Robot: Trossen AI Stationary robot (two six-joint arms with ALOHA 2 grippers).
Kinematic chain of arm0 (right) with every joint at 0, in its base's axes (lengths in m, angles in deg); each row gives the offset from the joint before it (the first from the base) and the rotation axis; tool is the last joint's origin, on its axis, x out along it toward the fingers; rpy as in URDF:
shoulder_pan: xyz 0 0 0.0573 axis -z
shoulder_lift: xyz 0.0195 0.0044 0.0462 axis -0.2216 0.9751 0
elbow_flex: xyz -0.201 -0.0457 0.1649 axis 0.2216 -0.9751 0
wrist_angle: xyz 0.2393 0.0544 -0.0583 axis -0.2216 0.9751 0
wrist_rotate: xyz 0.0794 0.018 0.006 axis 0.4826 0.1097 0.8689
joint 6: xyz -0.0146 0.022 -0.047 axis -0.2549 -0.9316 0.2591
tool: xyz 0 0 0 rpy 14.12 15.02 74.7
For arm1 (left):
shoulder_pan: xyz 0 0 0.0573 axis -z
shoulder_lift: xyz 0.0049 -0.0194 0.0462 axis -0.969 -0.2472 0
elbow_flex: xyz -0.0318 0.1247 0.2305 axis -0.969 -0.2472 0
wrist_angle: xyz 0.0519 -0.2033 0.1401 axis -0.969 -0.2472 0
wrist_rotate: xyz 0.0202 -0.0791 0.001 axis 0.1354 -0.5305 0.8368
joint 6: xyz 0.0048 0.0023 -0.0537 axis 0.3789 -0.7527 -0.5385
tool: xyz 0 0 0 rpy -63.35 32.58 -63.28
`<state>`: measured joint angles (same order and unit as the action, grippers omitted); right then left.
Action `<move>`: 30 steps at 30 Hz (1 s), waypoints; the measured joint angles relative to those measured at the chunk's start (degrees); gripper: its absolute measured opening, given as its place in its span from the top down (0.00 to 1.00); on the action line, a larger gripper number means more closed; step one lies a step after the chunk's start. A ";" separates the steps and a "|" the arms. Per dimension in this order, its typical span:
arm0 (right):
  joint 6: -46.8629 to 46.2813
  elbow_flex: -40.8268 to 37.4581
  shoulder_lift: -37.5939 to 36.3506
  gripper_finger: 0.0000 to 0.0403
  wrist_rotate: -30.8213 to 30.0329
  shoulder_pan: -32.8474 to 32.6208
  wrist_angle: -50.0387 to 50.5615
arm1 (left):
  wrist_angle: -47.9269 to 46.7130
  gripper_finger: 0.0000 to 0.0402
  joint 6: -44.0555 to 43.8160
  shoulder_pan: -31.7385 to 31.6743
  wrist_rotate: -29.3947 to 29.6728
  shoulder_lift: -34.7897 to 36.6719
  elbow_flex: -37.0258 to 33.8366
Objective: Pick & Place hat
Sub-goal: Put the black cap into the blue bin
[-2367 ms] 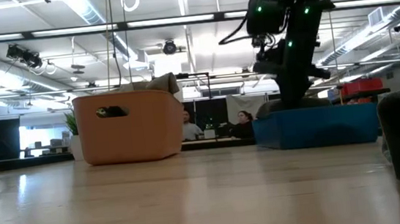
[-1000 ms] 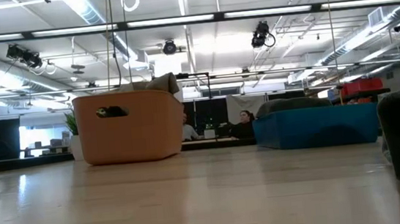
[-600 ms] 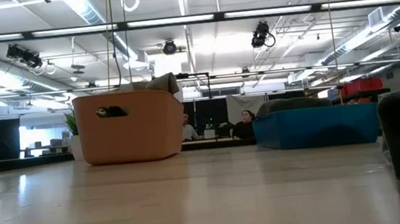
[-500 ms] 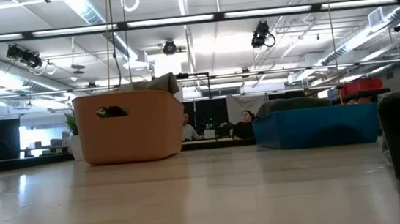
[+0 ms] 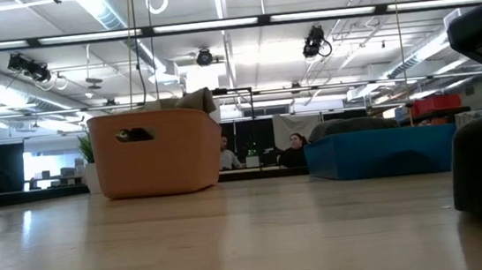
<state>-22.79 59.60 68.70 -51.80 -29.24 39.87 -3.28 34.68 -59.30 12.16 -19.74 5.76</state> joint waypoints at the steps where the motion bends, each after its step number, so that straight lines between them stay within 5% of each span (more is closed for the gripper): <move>1: -0.42 0.02 -0.02 0.55 0.03 0.02 0.16 | 0.00 0.53 0.00 0.00 0.00 0.00 0.00; 11: -0.58 1.47 -0.28 0.97 7.49 0.44 3.36 | 0.00 0.53 0.00 0.00 -0.02 0.00 0.00; 22: -2.75 14.15 -5.19 0.98 2.35 5.15 25.28 | 0.08 0.53 -0.41 0.00 0.00 0.00 0.00; 30: -13.71 16.22 -11.58 0.99 -4.28 13.36 36.47 | 0.05 0.53 -1.49 -0.01 0.00 0.00 0.00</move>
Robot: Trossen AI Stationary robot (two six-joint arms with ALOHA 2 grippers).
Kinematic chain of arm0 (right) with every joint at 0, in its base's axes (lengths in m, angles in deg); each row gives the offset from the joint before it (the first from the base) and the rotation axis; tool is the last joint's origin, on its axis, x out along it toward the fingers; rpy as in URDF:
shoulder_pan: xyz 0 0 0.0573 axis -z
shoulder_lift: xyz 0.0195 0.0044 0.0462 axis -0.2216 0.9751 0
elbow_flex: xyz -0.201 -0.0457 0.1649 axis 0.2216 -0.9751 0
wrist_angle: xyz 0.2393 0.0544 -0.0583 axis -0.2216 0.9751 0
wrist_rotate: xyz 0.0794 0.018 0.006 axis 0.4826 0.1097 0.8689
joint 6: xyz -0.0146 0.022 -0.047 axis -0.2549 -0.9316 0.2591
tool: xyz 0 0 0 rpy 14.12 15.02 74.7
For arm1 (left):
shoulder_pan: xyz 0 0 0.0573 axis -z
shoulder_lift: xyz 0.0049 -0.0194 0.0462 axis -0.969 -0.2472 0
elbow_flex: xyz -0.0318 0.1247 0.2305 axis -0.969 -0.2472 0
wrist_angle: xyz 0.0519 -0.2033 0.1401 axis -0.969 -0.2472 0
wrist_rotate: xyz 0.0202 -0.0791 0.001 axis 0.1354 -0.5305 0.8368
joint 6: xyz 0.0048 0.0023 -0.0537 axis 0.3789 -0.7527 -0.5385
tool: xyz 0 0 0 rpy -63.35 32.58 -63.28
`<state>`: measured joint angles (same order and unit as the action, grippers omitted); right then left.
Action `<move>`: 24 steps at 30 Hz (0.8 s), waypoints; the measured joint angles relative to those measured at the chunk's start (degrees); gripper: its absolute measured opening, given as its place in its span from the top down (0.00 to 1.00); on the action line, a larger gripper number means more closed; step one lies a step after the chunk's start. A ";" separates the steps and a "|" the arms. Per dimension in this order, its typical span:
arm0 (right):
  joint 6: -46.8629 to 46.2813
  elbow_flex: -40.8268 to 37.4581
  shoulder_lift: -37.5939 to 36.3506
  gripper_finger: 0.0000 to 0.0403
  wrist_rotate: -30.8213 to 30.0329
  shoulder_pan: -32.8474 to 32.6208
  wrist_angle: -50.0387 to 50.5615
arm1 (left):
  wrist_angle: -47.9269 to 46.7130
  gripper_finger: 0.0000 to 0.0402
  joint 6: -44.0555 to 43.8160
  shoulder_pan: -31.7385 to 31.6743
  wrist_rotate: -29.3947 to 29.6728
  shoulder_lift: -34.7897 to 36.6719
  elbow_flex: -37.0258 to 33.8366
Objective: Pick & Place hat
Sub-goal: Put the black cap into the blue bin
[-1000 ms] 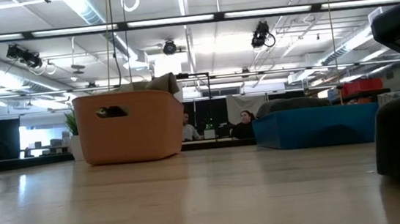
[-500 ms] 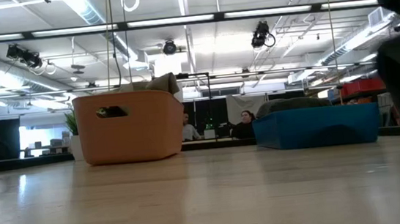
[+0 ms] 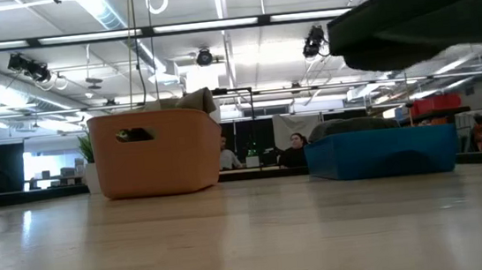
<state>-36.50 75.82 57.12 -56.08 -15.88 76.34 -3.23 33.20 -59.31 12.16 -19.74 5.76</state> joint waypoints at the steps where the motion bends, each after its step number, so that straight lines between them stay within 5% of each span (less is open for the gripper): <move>1: -1.34 0.00 -0.90 0.99 -2.08 1.11 1.26 | -0.01 0.53 0.00 0.01 0.00 0.00 0.00; 13: -6.09 0.05 -10.31 0.99 -29.52 21.20 7.93 | 0.01 0.53 0.00 -0.01 0.02 0.00 0.00; 24: 8.63 -11.29 -10.41 0.99 -30.39 34.08 -13.88 | 0.00 0.53 0.00 -0.01 0.04 0.00 0.00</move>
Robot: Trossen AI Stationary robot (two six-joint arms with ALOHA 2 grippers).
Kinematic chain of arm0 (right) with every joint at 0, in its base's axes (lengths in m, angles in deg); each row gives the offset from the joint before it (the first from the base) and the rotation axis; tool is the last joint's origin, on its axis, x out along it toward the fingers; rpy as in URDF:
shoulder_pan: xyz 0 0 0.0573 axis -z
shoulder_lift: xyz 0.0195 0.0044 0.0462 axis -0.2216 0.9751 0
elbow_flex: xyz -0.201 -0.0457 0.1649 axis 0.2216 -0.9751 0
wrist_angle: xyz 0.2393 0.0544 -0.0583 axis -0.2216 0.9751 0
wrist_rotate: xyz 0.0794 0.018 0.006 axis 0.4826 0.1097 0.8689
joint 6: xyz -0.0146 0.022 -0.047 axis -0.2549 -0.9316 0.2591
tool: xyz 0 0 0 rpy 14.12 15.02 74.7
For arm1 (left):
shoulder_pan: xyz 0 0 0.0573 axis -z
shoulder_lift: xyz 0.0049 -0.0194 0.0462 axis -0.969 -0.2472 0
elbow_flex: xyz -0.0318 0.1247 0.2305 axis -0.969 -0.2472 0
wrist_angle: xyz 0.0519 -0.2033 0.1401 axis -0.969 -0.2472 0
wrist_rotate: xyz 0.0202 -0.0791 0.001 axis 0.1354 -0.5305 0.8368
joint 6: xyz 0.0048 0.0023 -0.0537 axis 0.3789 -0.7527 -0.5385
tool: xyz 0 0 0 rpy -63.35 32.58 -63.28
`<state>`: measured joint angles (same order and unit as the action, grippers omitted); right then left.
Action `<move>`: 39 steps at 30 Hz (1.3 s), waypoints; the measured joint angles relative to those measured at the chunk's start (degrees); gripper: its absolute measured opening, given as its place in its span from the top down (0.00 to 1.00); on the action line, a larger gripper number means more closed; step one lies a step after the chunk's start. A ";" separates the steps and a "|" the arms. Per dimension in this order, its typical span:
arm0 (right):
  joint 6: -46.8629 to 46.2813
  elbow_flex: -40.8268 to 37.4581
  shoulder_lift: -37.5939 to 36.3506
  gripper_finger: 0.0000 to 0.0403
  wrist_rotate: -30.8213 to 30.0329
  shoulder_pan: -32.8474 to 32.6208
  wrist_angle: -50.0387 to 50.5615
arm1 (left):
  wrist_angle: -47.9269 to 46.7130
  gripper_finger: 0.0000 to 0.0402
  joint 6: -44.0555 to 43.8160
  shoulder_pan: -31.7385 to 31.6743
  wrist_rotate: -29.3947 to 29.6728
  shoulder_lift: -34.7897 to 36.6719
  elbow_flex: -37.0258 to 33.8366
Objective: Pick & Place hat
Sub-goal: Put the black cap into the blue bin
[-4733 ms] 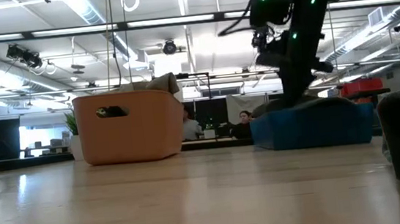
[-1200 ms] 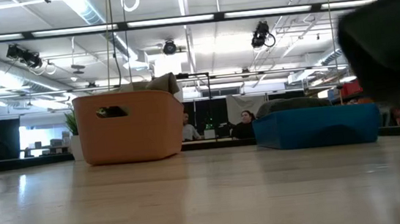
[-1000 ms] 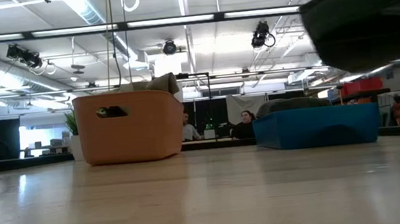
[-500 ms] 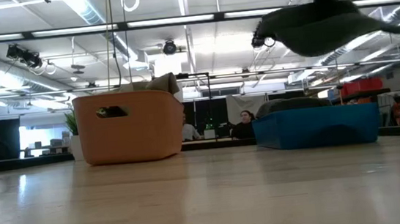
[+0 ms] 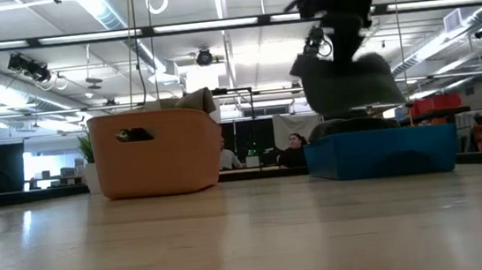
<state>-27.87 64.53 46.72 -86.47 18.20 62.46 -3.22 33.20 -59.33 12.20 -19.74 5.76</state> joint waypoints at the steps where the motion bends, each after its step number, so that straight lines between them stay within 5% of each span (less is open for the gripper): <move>1: 0.66 -2.00 0.01 0.99 0.06 0.40 -1.93 | -0.01 0.53 0.00 0.00 0.00 0.00 0.00; 19: 6.05 -23.75 -0.10 0.99 5.08 1.21 -24.30 | -0.04 0.53 0.07 0.00 0.02 0.00 0.00; 26: 3.87 -24.47 -0.09 0.92 4.93 1.35 -24.60 | -0.03 0.53 0.04 0.00 0.02 0.02 0.00; 39: -0.86 -17.05 0.11 0.63 7.57 -0.82 -14.50 | -0.03 0.53 -1.44 0.00 0.02 0.00 0.00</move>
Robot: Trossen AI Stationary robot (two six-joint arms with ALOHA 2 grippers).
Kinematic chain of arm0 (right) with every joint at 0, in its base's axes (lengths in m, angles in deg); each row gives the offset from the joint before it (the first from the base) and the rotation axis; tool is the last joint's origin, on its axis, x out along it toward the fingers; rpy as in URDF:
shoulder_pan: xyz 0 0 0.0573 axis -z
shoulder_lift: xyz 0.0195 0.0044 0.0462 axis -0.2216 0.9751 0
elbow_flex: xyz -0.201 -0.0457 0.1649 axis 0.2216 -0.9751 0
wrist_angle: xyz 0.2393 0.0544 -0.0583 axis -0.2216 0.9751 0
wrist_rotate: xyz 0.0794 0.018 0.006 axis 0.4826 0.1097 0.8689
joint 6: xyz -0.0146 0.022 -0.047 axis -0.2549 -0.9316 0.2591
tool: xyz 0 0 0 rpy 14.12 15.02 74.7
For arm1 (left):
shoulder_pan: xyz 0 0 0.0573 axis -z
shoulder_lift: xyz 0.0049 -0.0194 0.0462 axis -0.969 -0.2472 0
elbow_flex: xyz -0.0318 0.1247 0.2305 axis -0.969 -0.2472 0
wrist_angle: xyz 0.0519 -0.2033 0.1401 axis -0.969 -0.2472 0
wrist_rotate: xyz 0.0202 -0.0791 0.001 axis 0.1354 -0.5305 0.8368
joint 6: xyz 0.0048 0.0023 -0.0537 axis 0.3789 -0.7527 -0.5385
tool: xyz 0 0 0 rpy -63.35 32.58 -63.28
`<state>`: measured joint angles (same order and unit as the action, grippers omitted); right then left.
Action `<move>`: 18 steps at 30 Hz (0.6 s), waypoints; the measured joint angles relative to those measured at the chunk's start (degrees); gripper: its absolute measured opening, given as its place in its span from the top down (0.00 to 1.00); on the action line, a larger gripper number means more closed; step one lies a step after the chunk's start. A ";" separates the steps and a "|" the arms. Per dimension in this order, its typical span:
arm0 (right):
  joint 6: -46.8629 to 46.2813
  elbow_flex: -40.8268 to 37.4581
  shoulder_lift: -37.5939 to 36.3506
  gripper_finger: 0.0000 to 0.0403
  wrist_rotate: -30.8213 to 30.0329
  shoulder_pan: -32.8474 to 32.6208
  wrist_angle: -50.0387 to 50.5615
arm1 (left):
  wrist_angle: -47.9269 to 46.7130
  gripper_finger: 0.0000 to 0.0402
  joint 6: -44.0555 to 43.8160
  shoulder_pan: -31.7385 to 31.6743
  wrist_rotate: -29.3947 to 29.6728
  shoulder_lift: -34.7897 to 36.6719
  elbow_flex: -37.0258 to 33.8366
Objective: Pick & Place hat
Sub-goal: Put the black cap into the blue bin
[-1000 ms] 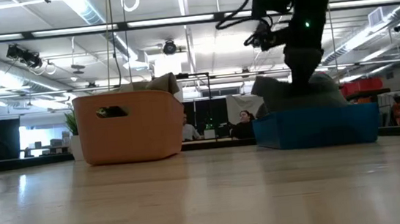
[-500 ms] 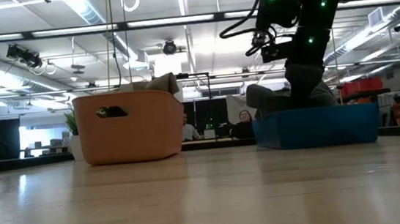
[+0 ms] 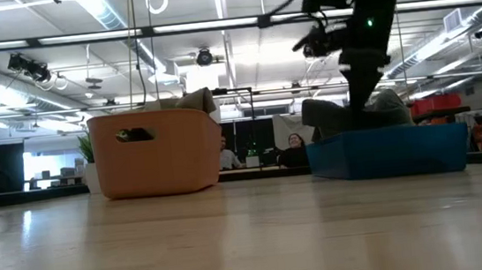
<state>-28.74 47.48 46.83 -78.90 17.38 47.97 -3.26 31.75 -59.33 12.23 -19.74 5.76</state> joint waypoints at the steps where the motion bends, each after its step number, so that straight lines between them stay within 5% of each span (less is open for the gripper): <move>1: 0.07 1.31 0.00 0.61 -0.03 -0.19 1.20 | 0.00 0.53 0.00 0.00 0.00 0.01 0.00; 11: 4.51 13.92 0.00 0.61 -0.83 -0.47 3.49 | 0.02 0.53 -0.02 0.00 0.00 0.02 0.00; 18: 13.94 12.65 0.32 0.94 2.62 4.19 -10.93 | 0.04 0.53 -0.04 0.00 0.00 0.02 0.00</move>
<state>-14.80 60.14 47.14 -76.28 21.57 37.04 -3.21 31.71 -59.33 12.23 -19.72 5.76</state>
